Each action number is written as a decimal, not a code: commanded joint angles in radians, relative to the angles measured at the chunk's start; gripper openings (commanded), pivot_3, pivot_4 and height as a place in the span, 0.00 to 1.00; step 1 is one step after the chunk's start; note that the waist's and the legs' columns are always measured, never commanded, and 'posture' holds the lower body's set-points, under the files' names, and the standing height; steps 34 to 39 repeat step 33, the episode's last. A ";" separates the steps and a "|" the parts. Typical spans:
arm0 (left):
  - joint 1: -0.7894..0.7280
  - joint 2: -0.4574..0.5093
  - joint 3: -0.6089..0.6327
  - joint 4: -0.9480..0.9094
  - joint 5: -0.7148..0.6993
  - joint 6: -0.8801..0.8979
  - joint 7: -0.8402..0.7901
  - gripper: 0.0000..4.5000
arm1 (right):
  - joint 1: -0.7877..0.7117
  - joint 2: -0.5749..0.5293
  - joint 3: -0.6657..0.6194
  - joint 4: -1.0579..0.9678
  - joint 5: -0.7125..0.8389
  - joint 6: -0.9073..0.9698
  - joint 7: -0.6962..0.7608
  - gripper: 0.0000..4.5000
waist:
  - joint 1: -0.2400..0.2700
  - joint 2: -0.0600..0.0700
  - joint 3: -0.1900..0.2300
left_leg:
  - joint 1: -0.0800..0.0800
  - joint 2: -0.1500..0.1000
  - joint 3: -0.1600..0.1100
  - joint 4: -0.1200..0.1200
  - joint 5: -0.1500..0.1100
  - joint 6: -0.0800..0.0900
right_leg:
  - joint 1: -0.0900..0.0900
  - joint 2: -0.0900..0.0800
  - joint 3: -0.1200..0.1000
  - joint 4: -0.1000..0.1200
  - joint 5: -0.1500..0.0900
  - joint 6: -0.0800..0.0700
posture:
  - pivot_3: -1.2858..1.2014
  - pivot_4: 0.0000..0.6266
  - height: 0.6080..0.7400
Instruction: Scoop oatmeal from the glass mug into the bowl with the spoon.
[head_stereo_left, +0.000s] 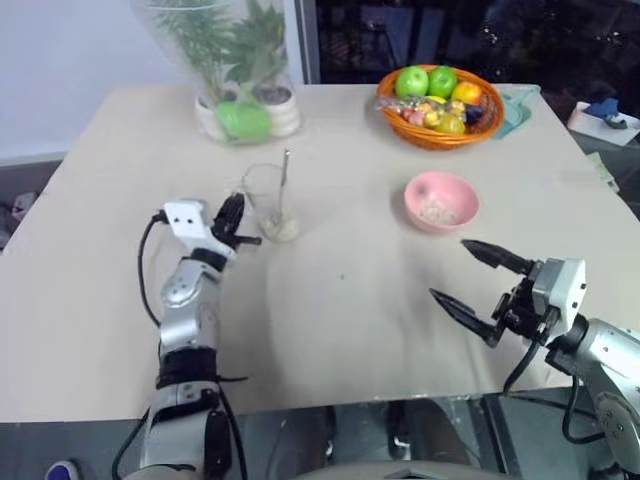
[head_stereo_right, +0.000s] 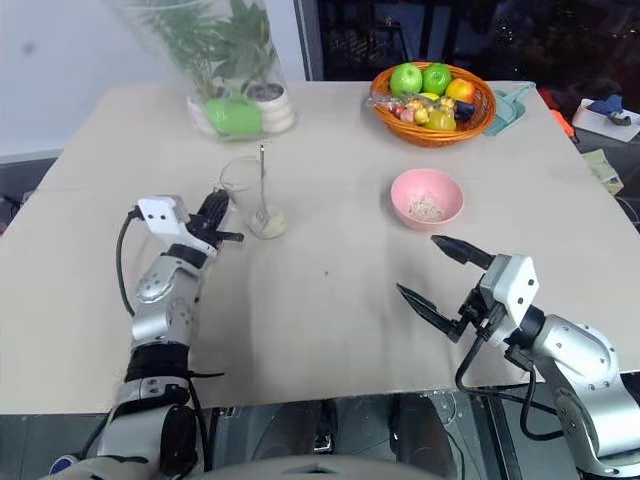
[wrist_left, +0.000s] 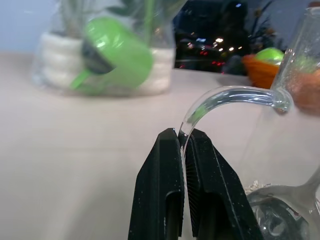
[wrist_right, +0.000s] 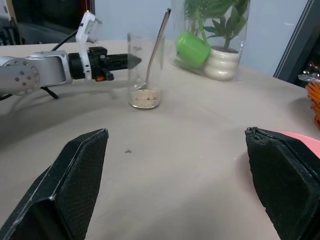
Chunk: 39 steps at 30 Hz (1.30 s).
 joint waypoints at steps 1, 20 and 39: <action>0.009 0.011 0.016 0.025 0.001 -0.043 0.005 0.00 | -0.035 0.001 0.000 -0.025 -0.010 -0.001 -0.028 0.98 | 0.000 0.000 0.000 | 0.000 0.000 0.000 0.000 0.000 0.000 | 0.000 0.000 0.000 0.000 0.000 0.000 | 0.52 0.24 1.00; 0.414 0.062 -0.044 -0.536 -0.134 0.167 -0.087 0.98 | 0.046 -0.063 -0.114 0.078 -0.033 -0.004 0.005 1.00 | -0.001 -0.001 -0.001 | 0.001 0.003 0.001 0.000 0.000 0.000 | 0.000 -0.001 0.001 -0.001 0.000 0.000 | 0.52 0.24 1.00; 0.834 0.240 -0.028 -0.920 -0.207 0.302 -0.241 0.98 | 0.010 -0.147 -0.251 0.404 -0.045 -0.132 0.133 1.00 | 0.001 0.004 -0.003 | 0.003 0.005 0.002 -0.001 -0.004 0.006 | 0.000 -0.001 0.002 -0.001 -0.005 -0.001 | 0.52 0.24 1.00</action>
